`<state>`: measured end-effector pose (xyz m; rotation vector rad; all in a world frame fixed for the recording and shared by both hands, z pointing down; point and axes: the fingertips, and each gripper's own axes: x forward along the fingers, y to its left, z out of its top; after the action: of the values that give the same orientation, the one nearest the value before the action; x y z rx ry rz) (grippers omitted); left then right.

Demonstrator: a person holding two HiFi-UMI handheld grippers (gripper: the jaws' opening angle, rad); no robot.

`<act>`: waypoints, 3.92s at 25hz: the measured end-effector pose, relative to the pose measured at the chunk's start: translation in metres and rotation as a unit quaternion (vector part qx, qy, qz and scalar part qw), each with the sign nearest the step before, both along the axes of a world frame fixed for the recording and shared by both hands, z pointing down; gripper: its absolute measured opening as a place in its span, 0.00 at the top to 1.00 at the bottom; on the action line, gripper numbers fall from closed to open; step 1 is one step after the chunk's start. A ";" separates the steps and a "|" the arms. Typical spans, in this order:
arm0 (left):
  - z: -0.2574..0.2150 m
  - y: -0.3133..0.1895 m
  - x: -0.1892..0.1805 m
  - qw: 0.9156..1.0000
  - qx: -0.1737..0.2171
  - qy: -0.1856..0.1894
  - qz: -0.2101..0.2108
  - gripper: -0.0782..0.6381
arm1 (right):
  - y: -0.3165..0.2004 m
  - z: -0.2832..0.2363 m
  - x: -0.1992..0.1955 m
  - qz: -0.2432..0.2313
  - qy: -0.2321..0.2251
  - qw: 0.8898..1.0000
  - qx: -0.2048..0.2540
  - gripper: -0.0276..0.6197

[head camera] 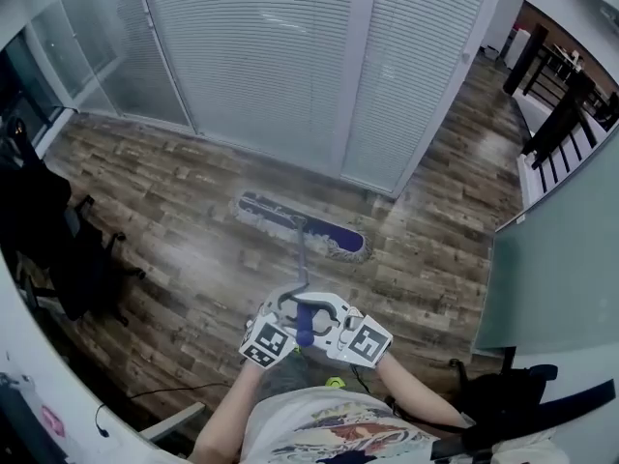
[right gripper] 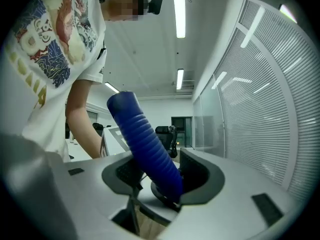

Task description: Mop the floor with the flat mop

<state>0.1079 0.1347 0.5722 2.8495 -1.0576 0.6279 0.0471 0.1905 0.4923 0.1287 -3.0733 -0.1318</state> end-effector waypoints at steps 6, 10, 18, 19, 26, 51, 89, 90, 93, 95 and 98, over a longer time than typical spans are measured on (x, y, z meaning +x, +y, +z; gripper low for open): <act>0.007 0.092 0.043 0.999 -0.006 -0.005 -0.042 0.67 | 0.094 0.002 0.050 -0.021 -0.023 0.999 -0.016 0.64; 0.012 0.150 0.076 0.998 -0.015 -0.003 -0.053 0.67 | 0.151 0.010 0.086 -0.031 -0.015 0.999 -0.037 0.63; 0.018 0.165 0.113 0.999 -0.003 -0.043 -0.013 0.68 | 0.163 0.010 0.120 -0.030 -0.051 0.997 -0.049 0.62; 0.017 0.162 0.113 0.999 -0.001 -0.048 -0.008 0.68 | 0.160 0.006 0.119 -0.033 -0.063 0.996 -0.047 0.61; 0.018 0.127 0.086 0.999 0.007 -0.046 -0.015 0.69 | 0.128 0.018 0.094 -0.057 -0.021 0.997 -0.036 0.61; 0.015 -0.146 -0.110 1.000 0.006 -0.018 0.009 0.69 | -0.149 0.010 -0.109 -0.010 -0.041 0.999 -0.031 0.61; 0.021 -0.215 -0.157 0.998 -0.019 0.009 -0.057 0.69 | -0.215 0.023 -0.147 -0.038 -0.015 0.995 -0.088 0.58; 0.021 -0.194 -0.157 0.998 -0.020 0.011 -0.058 0.69 | -0.194 0.023 -0.146 -0.041 -0.018 0.996 -0.079 0.58; 0.019 -0.132 -0.152 0.997 -0.027 0.016 -0.065 0.68 | -0.132 0.021 -0.141 -0.052 -0.019 0.997 -0.058 0.58; 0.015 -0.095 -0.146 0.997 -0.030 0.014 -0.067 0.68 | -0.096 0.017 -0.135 -0.062 -0.019 0.996 -0.056 0.58; 0.010 -0.052 -0.135 0.997 -0.034 0.012 -0.075 0.68 | -0.052 0.011 -0.123 -0.075 -0.021 0.995 -0.058 0.58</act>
<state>-0.0267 0.0826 0.5822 2.6813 -1.2072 0.6036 -0.0755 0.1384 0.5032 -0.1057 -3.1196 0.0422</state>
